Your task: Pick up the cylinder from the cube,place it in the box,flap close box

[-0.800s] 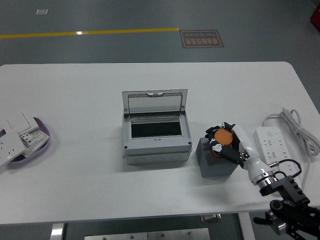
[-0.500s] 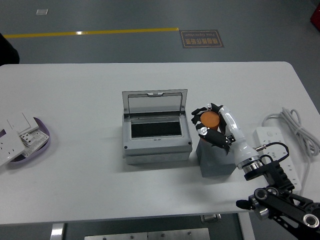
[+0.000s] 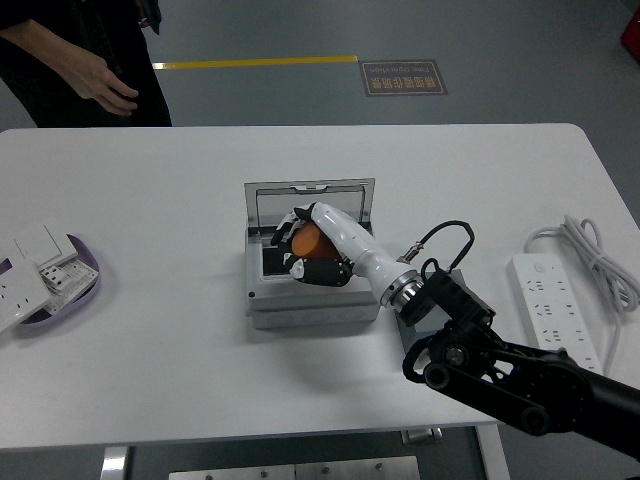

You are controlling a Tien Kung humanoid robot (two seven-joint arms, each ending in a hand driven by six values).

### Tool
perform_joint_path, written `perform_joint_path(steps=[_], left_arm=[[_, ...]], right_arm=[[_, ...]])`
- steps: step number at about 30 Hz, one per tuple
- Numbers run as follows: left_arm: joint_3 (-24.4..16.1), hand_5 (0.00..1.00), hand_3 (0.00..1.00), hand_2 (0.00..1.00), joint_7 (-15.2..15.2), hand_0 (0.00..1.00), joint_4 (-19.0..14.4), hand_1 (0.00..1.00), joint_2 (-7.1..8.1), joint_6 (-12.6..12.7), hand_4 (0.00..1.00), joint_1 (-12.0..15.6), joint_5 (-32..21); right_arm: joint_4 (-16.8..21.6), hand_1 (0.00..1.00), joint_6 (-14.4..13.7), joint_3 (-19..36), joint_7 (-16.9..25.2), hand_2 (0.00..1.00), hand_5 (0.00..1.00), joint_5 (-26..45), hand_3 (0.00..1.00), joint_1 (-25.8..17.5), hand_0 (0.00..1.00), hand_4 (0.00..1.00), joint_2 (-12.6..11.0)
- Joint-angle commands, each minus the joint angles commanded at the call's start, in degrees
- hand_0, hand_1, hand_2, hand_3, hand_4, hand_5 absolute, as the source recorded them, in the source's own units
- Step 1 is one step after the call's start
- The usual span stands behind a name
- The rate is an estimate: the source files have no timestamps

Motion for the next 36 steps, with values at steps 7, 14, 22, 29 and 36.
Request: perform_joint_path(steps=[7,14,22,29,36], left_arm=[[0.18,0.214,0.636,0.616,0.05,0.593,-0.01,0.622,0.05,0.00,0.694,-0.20,-0.02],[0.50,0.214,0.636,0.616,0.08,0.593,-0.02,0.622,0.09,0.01,0.693,-0.36,-0.09],[0.77,0.215,0.636,0.615,0.13,0.594,-0.05,0.622,0.00,-0.02,0.694,-0.39,-0.18],[0.22,0.214,0.636,0.615,0.20,0.594,-0.28,0.622,0.01,-0.10,0.693,-0.41,0.53],[-1.27,0.216,0.636,0.614,0.32,0.594,-0.88,0.622,-0.04,-0.26,0.695,-0.43,2.09]], right_arm=[[-2.58,0.263,5.68,-2.97,-10.69,0.352,0.002,-14.45,0.245,3.16,0.140,0.002,1.45],[-3.73,0.616,6.96,-4.26,-14.18,0.610,0.032,-23.88,0.614,4.05,0.605,0.522,1.90],[-4.20,0.694,7.11,-3.93,-12.43,0.694,0.329,-26.86,0.671,3.70,0.812,0.612,1.77],[-4.80,0.711,7.27,-4.49,-11.77,0.707,0.389,-26.12,0.687,3.53,0.839,0.692,1.53],[-3.61,0.711,4.85,-3.56,-10.06,0.704,0.403,-22.16,0.693,2.19,0.841,0.724,0.37]])
